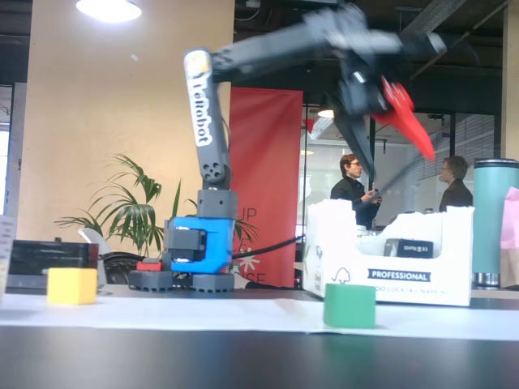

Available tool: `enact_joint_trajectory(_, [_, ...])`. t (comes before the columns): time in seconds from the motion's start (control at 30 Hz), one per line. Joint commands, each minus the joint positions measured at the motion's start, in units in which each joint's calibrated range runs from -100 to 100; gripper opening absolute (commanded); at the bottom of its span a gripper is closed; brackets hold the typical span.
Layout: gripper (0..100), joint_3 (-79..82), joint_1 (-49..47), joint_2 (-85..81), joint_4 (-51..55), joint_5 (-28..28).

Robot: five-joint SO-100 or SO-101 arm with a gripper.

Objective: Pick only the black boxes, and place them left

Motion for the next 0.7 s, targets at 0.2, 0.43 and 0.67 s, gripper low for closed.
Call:
enact_joint_trajectory(0.2, [42,5.49,52.35,-27.58,3.27,21.57])
enact_joint_trajectory(0.43, [43,10.10,80.67,-27.51,-5.40,30.36])
enact_joint_trajectory(0.67, [43,26.32,91.33,-26.95,-29.00,33.94])
